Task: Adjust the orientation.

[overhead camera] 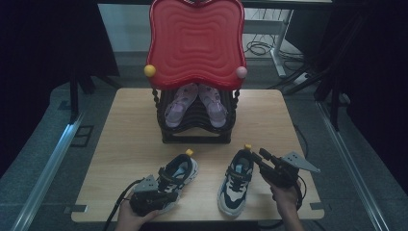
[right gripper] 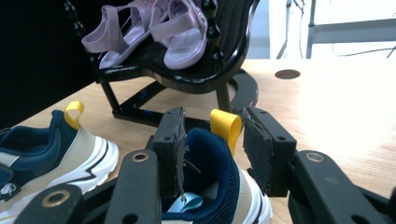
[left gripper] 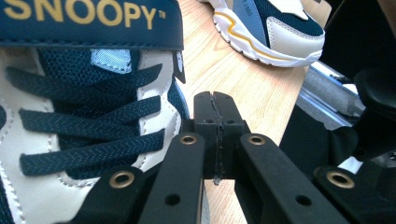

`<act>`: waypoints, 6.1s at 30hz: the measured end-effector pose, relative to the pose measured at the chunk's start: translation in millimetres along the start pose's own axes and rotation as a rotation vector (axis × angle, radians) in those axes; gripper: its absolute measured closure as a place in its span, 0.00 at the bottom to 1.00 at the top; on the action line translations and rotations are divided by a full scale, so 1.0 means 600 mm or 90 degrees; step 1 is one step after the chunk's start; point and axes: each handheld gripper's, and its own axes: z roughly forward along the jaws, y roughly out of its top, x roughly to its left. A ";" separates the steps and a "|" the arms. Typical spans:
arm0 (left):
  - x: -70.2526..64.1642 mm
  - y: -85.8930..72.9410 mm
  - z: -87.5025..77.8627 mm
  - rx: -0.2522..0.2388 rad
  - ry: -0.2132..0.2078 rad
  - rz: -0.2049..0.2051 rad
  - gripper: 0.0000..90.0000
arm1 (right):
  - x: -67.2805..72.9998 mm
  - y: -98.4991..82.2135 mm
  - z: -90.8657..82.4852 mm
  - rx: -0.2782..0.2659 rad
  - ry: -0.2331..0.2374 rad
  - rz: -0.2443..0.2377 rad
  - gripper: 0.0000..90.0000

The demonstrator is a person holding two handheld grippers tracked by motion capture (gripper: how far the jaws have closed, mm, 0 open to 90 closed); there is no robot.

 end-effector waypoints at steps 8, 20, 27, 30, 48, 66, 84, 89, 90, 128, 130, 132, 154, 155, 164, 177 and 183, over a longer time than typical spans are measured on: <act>0.008 0.000 -0.004 0.001 -0.003 -0.005 1.00 | -0.002 -0.001 0.000 -0.007 -0.005 0.002 0.65; 0.024 -0.001 -0.014 0.002 0.006 -0.013 1.00 | -0.002 -0.003 0.002 -0.003 -0.007 0.004 0.65; 0.019 0.001 -0.015 0.025 0.003 -0.008 0.99 | -0.001 -0.006 0.005 0.003 -0.005 0.002 0.65; 0.016 -0.002 -0.015 0.037 -0.001 -0.008 0.99 | -0.001 -0.006 0.005 0.004 -0.004 0.002 0.65; 0.061 -0.020 -0.053 0.035 0.023 -0.056 0.99 | 0.000 -0.006 0.005 0.003 -0.005 0.003 0.65; 0.111 -0.027 -0.079 -0.004 0.043 -0.101 1.00 | 0.002 -0.003 0.005 0.003 -0.002 -0.002 0.65; 0.149 -0.014 -0.087 -0.038 0.066 -0.125 1.00 | 0.010 -0.001 0.013 0.011 0.008 -0.008 0.65; 0.155 -0.012 -0.088 -0.041 0.073 -0.129 1.00 | 0.011 -0.001 0.014 0.012 0.009 -0.006 0.65; 0.156 -0.012 -0.088 -0.043 0.073 -0.130 1.00 | 0.011 -0.001 0.014 0.012 0.009 -0.007 0.65; 0.122 -0.012 -0.155 -0.096 0.136 -0.131 0.54 | 0.148 0.033 0.074 0.073 0.173 -0.075 0.92; 0.123 -0.014 -0.158 -0.095 0.136 -0.136 0.53 | 0.163 0.031 0.087 0.081 0.186 -0.074 0.95; 0.125 -0.016 -0.157 -0.091 0.135 -0.141 0.52 | 0.178 0.028 0.101 0.095 0.194 -0.072 0.96; 0.130 -0.026 -0.162 -0.098 0.134 -0.164 0.51 | 0.261 0.046 0.225 0.149 0.188 -0.074 0.99; 0.130 -0.026 -0.162 -0.098 0.134 -0.165 0.51 | 0.261 0.044 0.229 0.153 0.187 -0.073 0.99; 0.130 -0.028 -0.165 -0.103 0.138 -0.168 0.51 | 0.264 0.029 0.267 0.182 0.171 -0.082 0.99; 0.133 -0.033 -0.176 -0.128 0.154 -0.179 0.51 | 0.262 0.016 0.289 0.202 0.158 -0.082 0.99; 0.134 -0.033 -0.182 -0.138 0.158 -0.182 0.51 | 0.261 0.013 0.288 0.209 0.159 -0.087 0.99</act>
